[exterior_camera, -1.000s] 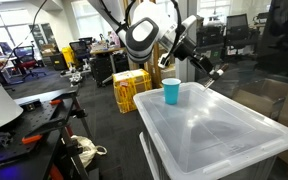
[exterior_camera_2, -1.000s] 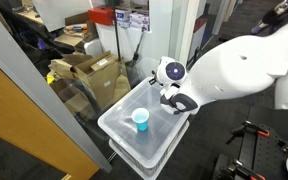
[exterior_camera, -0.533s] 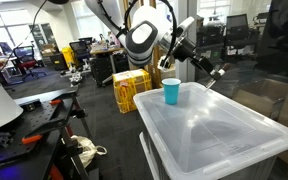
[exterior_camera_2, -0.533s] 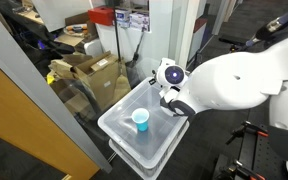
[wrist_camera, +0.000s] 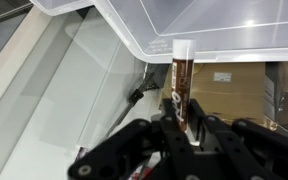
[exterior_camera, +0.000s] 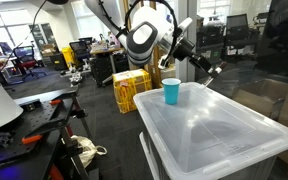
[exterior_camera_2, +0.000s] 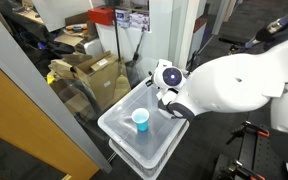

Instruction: Put the brown marker inside the cup

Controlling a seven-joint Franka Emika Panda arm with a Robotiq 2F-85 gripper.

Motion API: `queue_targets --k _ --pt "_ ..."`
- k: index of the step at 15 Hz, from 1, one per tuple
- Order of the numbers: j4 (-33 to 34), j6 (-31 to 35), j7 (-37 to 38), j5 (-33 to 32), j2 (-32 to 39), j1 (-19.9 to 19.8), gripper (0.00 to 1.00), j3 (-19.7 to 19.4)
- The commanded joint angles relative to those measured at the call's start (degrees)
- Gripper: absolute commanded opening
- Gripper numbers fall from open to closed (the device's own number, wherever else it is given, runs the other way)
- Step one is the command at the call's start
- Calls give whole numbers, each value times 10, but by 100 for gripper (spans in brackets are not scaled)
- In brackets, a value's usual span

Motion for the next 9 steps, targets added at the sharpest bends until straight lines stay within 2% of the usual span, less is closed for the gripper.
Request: queue_targets --k 1,9 --pt "6 23 -2 0 1 13 5 2" --pt "-2 27 5 16 14 81 5 -10"
